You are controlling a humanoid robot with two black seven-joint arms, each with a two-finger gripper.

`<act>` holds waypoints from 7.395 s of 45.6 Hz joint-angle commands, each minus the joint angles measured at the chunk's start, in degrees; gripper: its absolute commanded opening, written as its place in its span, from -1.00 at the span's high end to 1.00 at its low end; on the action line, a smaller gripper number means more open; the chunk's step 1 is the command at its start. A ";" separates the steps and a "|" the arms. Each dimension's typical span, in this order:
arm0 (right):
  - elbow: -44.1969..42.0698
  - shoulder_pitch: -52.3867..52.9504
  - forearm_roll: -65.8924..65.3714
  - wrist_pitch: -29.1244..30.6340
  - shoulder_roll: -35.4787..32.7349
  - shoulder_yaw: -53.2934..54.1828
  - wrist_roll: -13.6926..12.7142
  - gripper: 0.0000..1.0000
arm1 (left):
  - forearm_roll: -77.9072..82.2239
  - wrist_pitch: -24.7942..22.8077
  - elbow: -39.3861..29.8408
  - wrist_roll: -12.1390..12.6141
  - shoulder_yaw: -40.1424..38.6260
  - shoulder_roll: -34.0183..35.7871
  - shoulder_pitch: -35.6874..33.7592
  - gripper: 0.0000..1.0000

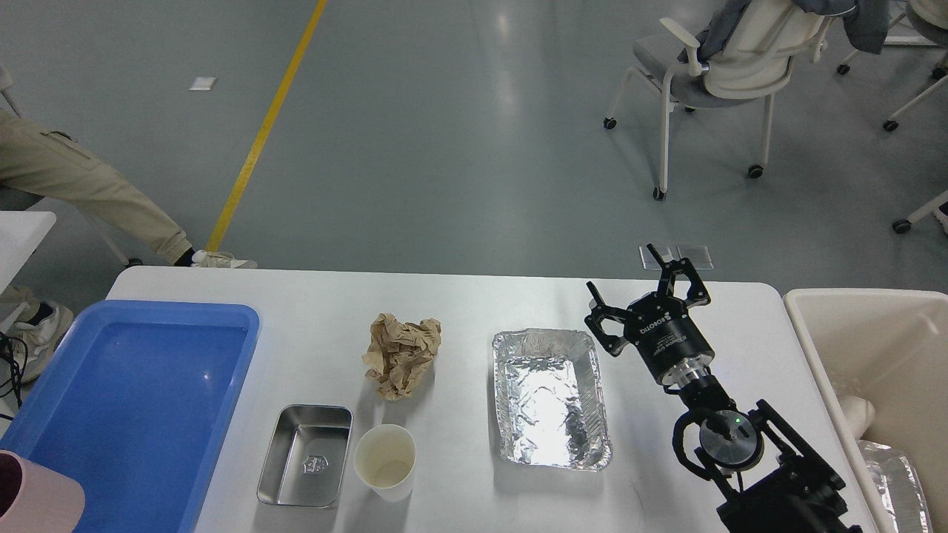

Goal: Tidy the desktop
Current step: 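Lift the pink mug and lower it into the blue tray, then release the mug and withdraw the left gripper, then reach the left gripper to the small steel tray and grasp its edge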

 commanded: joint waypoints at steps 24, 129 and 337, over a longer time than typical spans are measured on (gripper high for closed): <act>0.11 -0.90 0.00 -0.01 -0.34 0.00 0.03 -1.00 | 0.68 1.97 16.85 1.54 0.05 -19.81 2.41 0.91; 0.38 -1.25 0.00 -0.18 0.10 -0.09 0.03 -1.00 | -65.14 5.75 -0.54 20.96 -4.17 -18.23 9.27 -0.94; 0.02 -2.13 -0.70 0.35 0.89 -0.18 0.03 -1.00 | 12.10 5.39 36.46 10.15 19.12 -70.00 -7.51 1.00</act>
